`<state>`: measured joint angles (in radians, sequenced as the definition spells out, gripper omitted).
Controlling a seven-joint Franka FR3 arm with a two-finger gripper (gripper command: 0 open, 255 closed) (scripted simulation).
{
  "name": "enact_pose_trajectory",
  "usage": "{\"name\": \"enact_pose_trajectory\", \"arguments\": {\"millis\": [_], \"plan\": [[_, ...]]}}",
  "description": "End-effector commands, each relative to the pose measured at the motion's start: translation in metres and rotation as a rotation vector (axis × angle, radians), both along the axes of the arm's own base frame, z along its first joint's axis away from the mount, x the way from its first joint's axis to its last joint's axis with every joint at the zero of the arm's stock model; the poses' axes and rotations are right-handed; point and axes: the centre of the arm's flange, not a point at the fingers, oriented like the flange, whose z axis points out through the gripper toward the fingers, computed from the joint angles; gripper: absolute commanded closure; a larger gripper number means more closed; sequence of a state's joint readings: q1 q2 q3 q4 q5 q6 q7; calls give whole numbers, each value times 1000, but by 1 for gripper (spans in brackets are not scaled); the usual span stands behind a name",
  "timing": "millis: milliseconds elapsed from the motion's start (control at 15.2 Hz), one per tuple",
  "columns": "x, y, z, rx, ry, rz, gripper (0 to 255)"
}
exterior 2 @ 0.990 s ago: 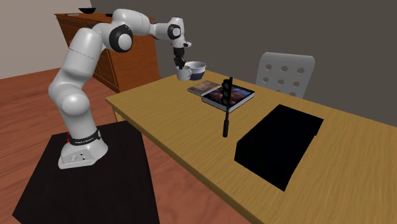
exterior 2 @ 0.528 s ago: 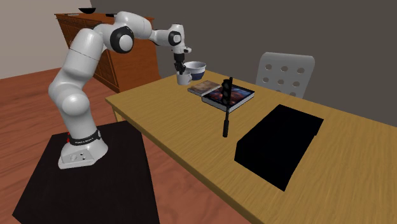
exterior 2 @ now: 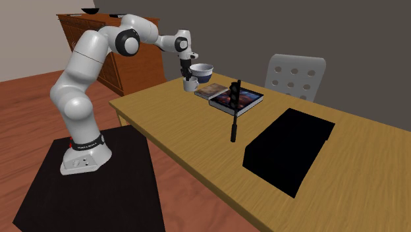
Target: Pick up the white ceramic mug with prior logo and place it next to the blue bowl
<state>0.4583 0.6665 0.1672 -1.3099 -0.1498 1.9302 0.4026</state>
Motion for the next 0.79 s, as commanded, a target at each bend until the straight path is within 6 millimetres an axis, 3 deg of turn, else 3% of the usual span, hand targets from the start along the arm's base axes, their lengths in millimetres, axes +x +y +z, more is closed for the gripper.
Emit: {"name": "enact_pose_trajectory", "arguments": {"millis": [0, 198, 264, 594, 726], "plan": [[0, 0, 0, 0, 0, 0, 255], [0, 0, 0, 0, 0, 0, 255], [0, 0, 0, 0, 0, 0, 0], [0, 0, 0, 0, 0, 0, 0], [0, 1, 26, 0, 0, 0, 0]]}}
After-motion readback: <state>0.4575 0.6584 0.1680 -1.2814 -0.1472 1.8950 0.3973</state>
